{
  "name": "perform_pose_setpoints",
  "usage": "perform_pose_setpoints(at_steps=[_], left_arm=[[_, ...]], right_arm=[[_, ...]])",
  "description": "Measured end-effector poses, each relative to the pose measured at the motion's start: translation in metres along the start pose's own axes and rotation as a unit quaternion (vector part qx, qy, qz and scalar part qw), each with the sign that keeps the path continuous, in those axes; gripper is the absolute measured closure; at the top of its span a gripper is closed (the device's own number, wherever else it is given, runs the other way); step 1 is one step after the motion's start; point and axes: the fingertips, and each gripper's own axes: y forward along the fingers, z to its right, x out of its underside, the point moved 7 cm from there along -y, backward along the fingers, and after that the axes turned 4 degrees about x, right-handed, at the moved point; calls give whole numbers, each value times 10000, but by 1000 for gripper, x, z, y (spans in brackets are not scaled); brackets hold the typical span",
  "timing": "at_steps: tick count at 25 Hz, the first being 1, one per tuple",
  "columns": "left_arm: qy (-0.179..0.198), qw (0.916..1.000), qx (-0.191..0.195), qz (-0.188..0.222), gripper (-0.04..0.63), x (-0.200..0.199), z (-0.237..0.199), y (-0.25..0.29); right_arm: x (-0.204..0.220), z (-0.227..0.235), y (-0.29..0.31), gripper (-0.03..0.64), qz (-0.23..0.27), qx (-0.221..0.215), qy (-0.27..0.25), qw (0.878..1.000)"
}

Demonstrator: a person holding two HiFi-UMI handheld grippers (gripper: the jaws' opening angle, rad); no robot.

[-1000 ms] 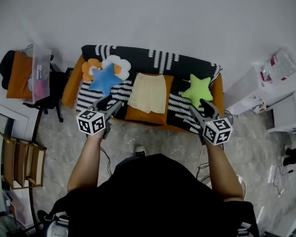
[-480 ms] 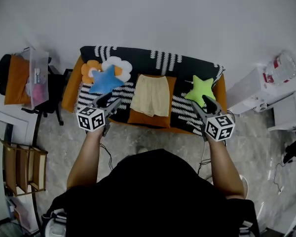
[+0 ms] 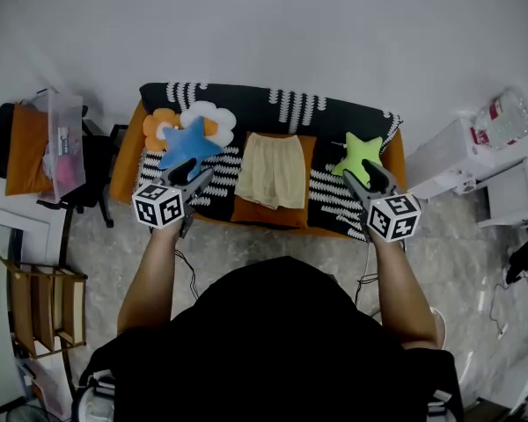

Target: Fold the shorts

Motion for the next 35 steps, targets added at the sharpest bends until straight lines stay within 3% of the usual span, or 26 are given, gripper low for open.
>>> perform_pose_setpoints(at_steps=[9, 18, 35], left_arm=[[-55, 9999, -40, -77, 336, -1, -10, 3], [-70, 9996, -262, -94, 336, -3, -6, 25], [-419, 9923, -1164, 120, 336, -34, -20, 87]], right_arm=[[3, 1, 18, 365, -46, -45, 110, 9999], [2, 35, 44, 365, -9, -241, 135, 9996], [-48, 124, 165, 367, -154, -1142, -200, 9931]])
